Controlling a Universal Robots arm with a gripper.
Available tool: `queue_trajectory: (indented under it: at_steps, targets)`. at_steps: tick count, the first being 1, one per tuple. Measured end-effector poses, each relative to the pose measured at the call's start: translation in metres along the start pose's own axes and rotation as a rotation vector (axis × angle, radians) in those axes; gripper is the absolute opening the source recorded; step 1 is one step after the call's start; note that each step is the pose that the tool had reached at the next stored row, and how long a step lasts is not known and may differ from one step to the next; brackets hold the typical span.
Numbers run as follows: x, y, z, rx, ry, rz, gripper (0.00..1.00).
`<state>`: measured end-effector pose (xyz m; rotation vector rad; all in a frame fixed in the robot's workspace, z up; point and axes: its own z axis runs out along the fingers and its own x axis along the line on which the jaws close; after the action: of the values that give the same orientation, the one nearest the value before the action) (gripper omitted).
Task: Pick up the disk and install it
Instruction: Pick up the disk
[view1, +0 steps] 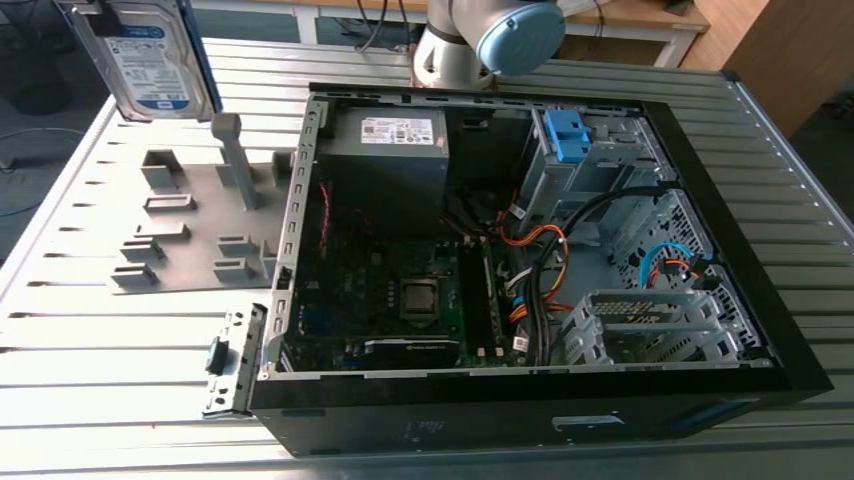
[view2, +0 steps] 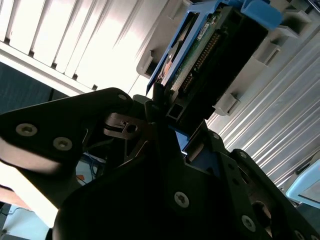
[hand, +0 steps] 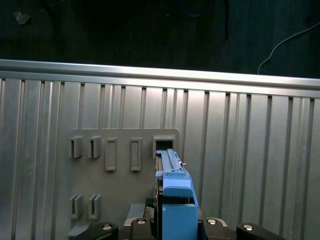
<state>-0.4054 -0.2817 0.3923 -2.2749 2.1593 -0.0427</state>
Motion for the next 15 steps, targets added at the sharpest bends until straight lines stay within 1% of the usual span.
queue_trajectory:
  at_steps: [15]
  targets:
    - [0.0002, -0.0002, -0.0118, 0.0002, -0.0003, 0.0, 0.36]
